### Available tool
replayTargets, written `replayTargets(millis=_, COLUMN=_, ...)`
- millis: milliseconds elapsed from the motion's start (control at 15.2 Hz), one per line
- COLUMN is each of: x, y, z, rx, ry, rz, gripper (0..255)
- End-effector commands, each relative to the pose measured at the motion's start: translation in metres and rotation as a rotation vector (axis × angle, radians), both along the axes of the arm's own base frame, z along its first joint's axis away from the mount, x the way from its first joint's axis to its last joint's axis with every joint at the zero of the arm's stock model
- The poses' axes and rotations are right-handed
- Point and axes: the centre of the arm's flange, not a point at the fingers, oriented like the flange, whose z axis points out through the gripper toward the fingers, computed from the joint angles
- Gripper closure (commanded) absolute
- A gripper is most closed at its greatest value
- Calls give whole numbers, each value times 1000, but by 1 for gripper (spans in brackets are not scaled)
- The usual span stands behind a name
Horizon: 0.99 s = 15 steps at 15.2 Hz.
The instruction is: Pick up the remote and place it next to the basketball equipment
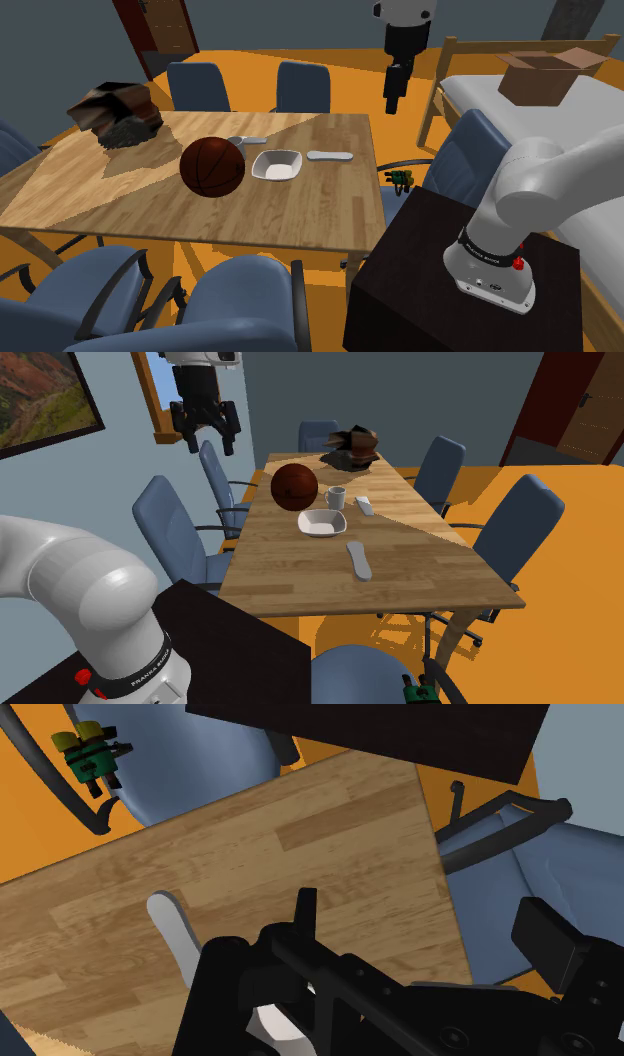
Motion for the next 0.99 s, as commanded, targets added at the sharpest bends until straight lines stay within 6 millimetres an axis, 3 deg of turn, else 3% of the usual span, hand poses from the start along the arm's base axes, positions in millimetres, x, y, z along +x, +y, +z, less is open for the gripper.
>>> replayTargets(millis=0, x=0, y=0, z=0, rx=0, ry=0, rz=0, gripper=0)
replayTargets(millis=924, x=96, y=-98, z=-124, rx=22, ry=-10, rz=108, gripper=0)
